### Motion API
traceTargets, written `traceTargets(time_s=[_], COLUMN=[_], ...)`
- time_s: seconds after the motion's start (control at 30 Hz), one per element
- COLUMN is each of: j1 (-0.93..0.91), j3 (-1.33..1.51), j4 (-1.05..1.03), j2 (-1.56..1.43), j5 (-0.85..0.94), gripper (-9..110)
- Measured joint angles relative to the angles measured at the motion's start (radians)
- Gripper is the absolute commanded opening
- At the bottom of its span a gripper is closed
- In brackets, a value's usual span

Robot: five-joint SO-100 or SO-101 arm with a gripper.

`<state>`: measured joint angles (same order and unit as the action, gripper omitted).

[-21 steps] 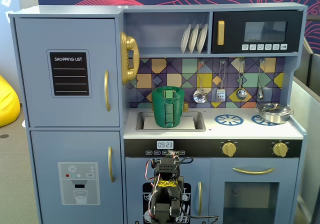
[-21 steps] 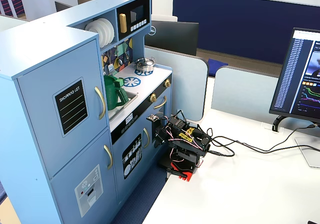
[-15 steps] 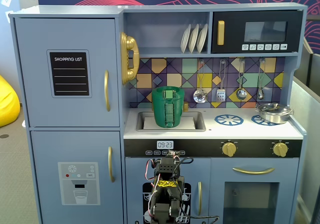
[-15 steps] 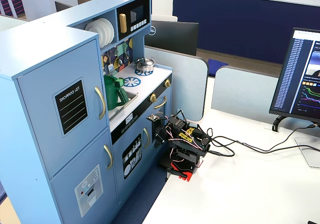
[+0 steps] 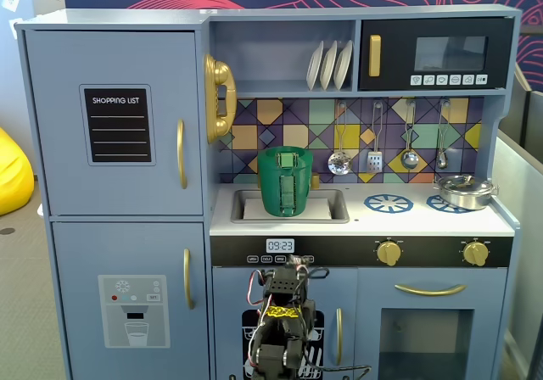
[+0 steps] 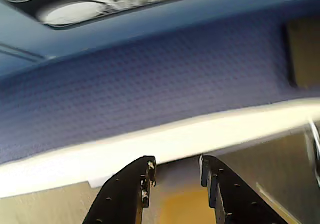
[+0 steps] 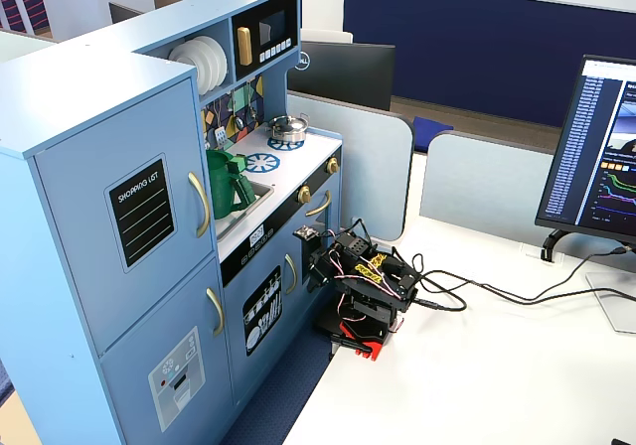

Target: Take off the lid from the green recipient and place it on the counter

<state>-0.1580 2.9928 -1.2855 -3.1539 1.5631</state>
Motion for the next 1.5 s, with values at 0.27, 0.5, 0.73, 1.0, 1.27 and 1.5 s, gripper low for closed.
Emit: traceTargets(time_s=[0.27, 0.5, 0.73, 1.0, 1.27, 1.5], j1=[0.006, 0.037, 0.063, 0.078, 0.080, 0.100], j3=[-0.342, -0.765, -0.966, -1.098, -1.170, -1.255], j4=[0.586, 0.707, 0.739, 0.762, 0.792, 0.816], j2=[0.224, 0.448, 0.558, 0.684, 0.799, 0.905], j5=[0.008, 0.018, 0.046, 0.103, 0.129, 0.143], gripper=[13, 35, 37, 36, 34, 32])
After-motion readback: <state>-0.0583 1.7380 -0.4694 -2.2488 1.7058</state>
